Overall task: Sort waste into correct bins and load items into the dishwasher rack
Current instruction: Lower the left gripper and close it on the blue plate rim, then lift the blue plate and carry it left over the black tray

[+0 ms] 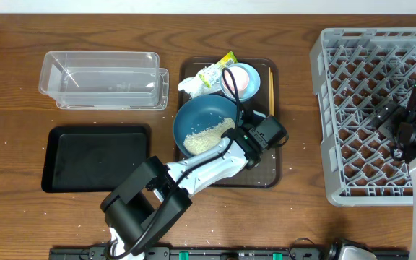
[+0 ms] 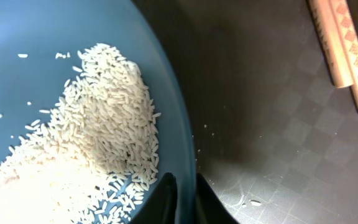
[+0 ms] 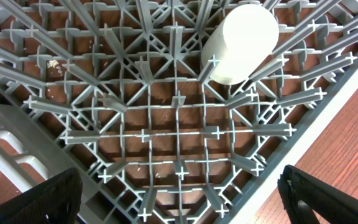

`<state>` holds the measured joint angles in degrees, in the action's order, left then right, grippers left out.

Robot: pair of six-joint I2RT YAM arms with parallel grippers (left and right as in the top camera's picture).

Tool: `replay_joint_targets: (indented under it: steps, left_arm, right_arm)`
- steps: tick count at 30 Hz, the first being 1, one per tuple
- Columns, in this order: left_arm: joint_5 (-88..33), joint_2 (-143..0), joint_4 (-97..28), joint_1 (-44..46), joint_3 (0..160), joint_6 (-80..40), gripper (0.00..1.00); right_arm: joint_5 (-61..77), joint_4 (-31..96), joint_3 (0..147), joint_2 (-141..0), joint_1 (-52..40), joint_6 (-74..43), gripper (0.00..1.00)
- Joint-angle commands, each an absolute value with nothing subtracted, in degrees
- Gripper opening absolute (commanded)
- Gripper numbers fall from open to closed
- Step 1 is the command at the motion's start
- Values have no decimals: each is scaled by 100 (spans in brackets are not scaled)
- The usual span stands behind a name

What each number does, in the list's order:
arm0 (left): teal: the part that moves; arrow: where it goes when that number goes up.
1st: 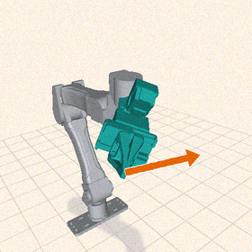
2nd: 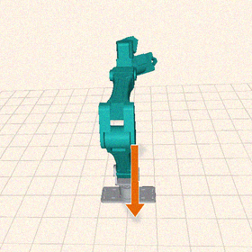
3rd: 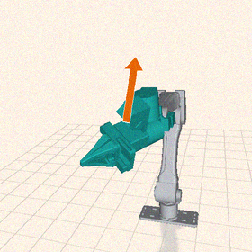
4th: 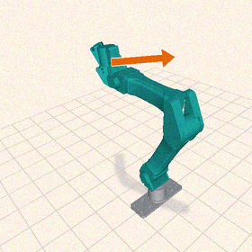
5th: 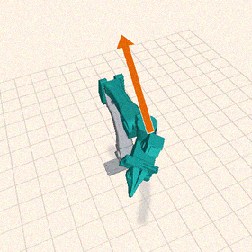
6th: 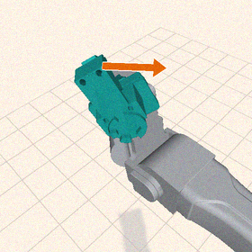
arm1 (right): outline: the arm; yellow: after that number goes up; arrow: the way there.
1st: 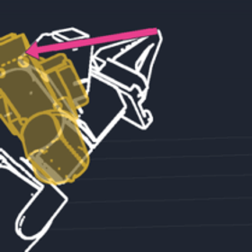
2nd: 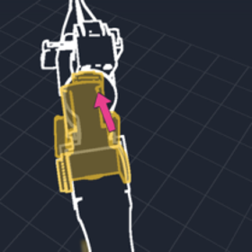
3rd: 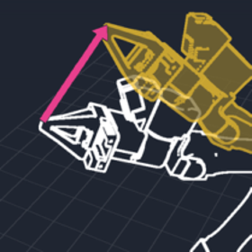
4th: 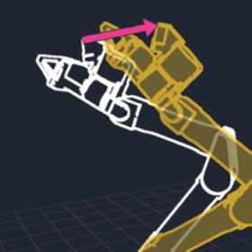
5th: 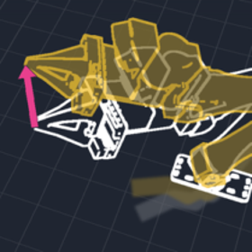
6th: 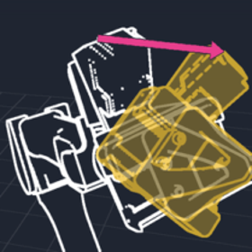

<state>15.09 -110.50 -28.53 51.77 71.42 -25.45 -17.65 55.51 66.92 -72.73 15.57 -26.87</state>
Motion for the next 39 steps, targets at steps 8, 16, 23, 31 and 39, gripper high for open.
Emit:
replay_joint_targets:
  steps: [8, 16, 23, 31, 39]
  left_arm:
    - [1616, -10967, -3138, 5175, 7236, -2864, 6]
    - [1619, -10597, -3741, 5172, 7236, -3328, 6]
    - [1619, -10357, -4147, 5172, 7236, -3638, 6]
    - [1619, -9839, -4512, 5166, 7236, -3874, 6]
    - [1612, -9303, -4676, 5074, 7236, -3874, 6]
  right_arm:
    - [-1861, 5557, 6692, -7236, 1621, -2652, 99]
    - [-1861, 5557, 6692, -7236, 1621, -2650, 99]
    - [-1861, 5557, 6692, -7236, 1621, -2650, 99]
    - [-1861, 5557, 6692, -7236, 1621, -2650, 99]
    - [-1861, 5557, 6692, -7236, 1621, -2650, 99]
